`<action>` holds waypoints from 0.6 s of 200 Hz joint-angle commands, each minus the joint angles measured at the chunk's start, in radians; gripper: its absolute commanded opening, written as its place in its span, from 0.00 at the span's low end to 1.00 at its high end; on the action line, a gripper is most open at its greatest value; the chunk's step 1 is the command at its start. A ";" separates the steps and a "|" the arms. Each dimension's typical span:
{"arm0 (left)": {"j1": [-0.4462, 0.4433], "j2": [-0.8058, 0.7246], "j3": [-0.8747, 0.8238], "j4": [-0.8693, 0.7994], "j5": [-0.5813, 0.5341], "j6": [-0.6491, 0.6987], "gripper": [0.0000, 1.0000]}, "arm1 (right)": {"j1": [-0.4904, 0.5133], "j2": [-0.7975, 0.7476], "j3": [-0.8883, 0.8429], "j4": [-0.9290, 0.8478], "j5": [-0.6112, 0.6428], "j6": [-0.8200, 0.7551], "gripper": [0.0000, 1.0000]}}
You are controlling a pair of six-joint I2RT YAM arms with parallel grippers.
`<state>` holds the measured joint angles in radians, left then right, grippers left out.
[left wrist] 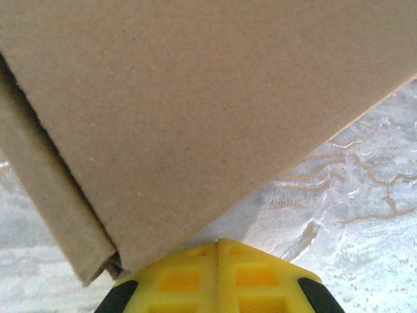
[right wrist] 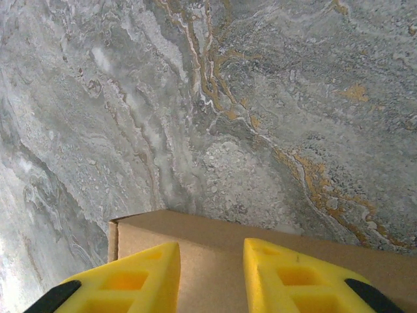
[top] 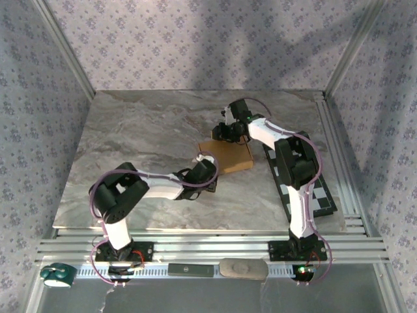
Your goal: Fold the paper box
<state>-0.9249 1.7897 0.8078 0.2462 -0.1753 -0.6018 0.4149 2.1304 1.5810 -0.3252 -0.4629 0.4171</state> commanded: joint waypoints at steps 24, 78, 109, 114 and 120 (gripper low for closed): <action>0.032 0.043 -0.045 0.224 -0.117 0.035 0.12 | 0.009 0.025 -0.017 -0.076 -0.024 0.006 0.33; -0.019 -0.298 -0.230 0.101 -0.059 -0.219 0.49 | -0.002 0.012 -0.027 -0.047 -0.018 0.047 0.34; 0.011 -0.389 -0.228 0.068 -0.058 -0.211 0.63 | -0.003 0.012 -0.042 -0.028 -0.017 0.061 0.33; 0.025 -0.384 -0.227 0.080 -0.038 -0.227 0.63 | -0.004 0.014 -0.044 -0.028 -0.019 0.063 0.33; 0.047 -0.370 -0.232 0.113 0.006 -0.258 0.64 | -0.004 0.016 -0.044 -0.028 -0.019 0.064 0.33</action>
<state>-0.9279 1.4120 0.5667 0.3332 -0.2241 -0.7856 0.4103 2.1300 1.5681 -0.3077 -0.4786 0.4576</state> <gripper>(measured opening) 0.629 0.334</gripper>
